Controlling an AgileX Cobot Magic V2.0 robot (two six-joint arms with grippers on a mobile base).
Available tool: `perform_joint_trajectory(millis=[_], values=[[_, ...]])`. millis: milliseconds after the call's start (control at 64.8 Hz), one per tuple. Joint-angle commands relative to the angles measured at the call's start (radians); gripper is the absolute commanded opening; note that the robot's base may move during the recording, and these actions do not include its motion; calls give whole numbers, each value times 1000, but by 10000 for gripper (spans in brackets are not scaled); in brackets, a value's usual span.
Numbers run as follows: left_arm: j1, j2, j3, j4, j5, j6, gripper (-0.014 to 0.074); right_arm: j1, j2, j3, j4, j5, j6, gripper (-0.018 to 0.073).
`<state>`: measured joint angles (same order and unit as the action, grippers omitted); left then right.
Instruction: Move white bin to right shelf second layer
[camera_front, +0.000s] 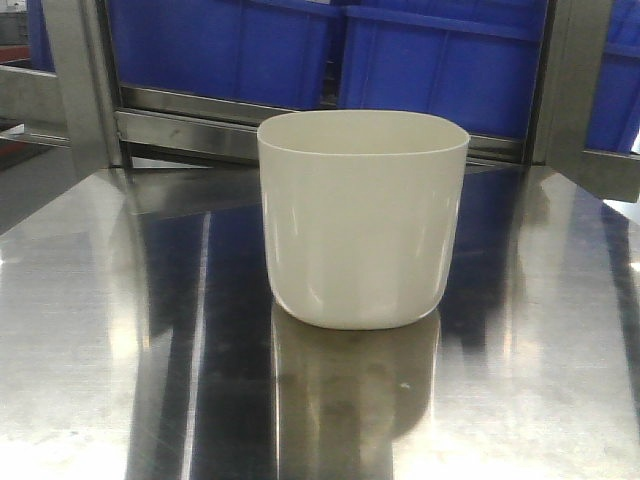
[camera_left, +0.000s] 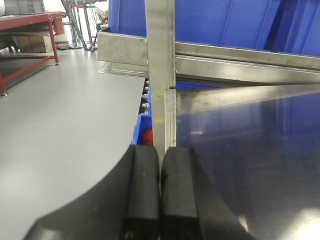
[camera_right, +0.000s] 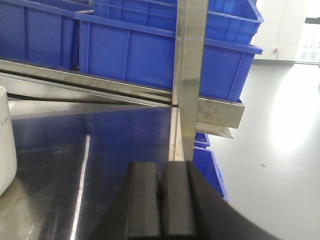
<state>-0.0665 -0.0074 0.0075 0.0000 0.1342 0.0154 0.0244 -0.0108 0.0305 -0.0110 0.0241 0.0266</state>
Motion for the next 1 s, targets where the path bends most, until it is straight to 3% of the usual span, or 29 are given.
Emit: perform_joint_trajectory(millis=[0,617,803,988], values=[[-2,-16,37,0,-86,-3,85,-4,-20,-17,-13,-87,-1,49],[-2,-16,37,0,-86,-3,85,-4,-19,-22,-15,-80,-1,49],[-2,-16,37,0,-86,-3,85,-4,-5,-97,-44,60,-1,49],[-2,-16,37,0,-86,-3,85,-4,97,-193,-46,92,-1,49]])
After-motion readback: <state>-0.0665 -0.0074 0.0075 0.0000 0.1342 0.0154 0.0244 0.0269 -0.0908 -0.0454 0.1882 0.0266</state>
